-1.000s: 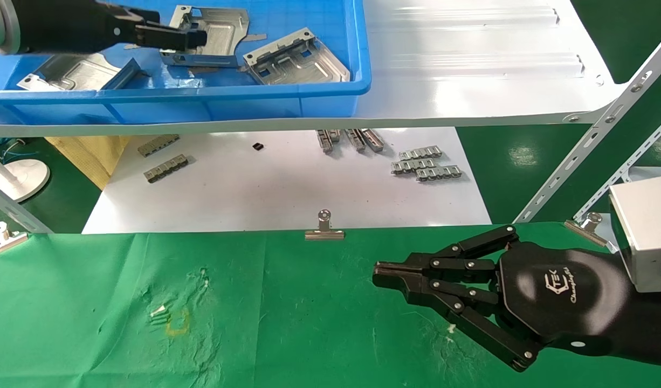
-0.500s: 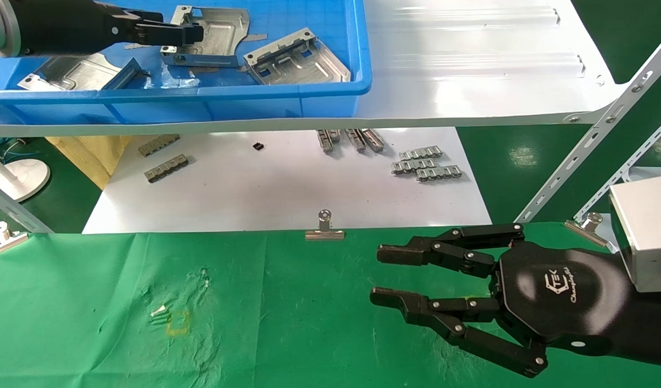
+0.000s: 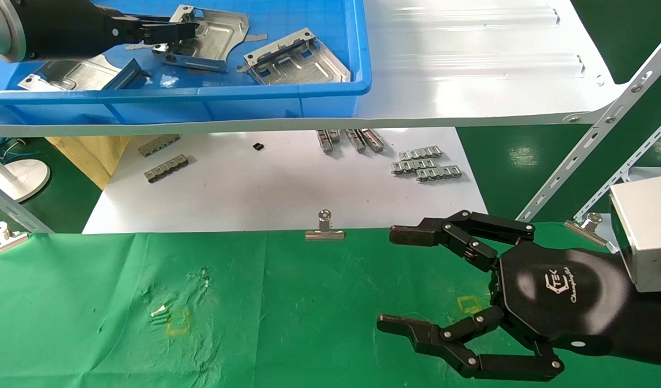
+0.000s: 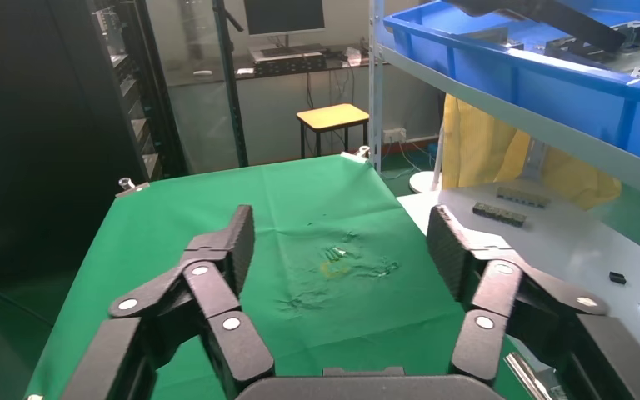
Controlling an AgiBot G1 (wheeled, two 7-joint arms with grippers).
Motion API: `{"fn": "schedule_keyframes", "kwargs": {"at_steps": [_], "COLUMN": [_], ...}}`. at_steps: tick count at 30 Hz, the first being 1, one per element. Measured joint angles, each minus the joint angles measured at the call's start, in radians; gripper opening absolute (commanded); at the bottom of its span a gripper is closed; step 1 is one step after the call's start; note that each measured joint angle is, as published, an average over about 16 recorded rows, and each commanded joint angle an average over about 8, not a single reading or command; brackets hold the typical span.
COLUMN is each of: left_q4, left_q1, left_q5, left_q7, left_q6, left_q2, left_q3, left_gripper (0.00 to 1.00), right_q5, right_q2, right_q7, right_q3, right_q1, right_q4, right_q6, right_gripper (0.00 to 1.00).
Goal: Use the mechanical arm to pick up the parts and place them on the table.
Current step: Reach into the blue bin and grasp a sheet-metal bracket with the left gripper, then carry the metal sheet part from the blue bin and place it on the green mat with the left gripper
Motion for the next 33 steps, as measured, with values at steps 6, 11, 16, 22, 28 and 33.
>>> {"fn": "schedule_keyframes", "kwargs": {"at_steps": [6, 11, 16, 22, 28, 33], "left_q4": [-0.006, -0.024, -0.058, -0.112, -0.168, -0.253], "left_q1": [-0.005, -0.014, -0.016, -0.005, 0.030, 0.092], "left_q5": [-0.003, -0.026, -0.072, -0.133, -0.180, -0.225], "left_q7": [0.007, 0.030, 0.088, 0.209, 0.361, 0.467], "left_q6": [-0.006, 0.010, 0.085, 0.253, 0.458, 0.571], "left_q2": [-0.002, -0.009, -0.026, -0.059, -0.103, -0.166], "left_q3": [-0.002, -0.018, -0.048, -0.086, -0.104, -0.092], "left_gripper": [0.00, 0.00, 0.00, 0.00, 0.00, 0.00], "right_q5": [0.000, 0.000, 0.000, 0.000, 0.000, 0.000], "right_q2": [0.000, 0.000, 0.000, 0.000, 0.000, 0.000], "right_q7": [0.000, 0.000, 0.000, 0.000, 0.000, 0.000], "right_q3": [0.000, 0.000, 0.000, 0.000, 0.000, 0.000], "right_q1": [0.000, 0.000, 0.000, 0.000, 0.000, 0.000], "right_q4": [0.000, 0.000, 0.000, 0.000, 0.000, 0.000], "right_q6": [0.000, 0.000, 0.000, 0.000, 0.000, 0.000], "right_gripper": [1.00, 1.00, 1.00, 1.00, 1.00, 1.00]}}
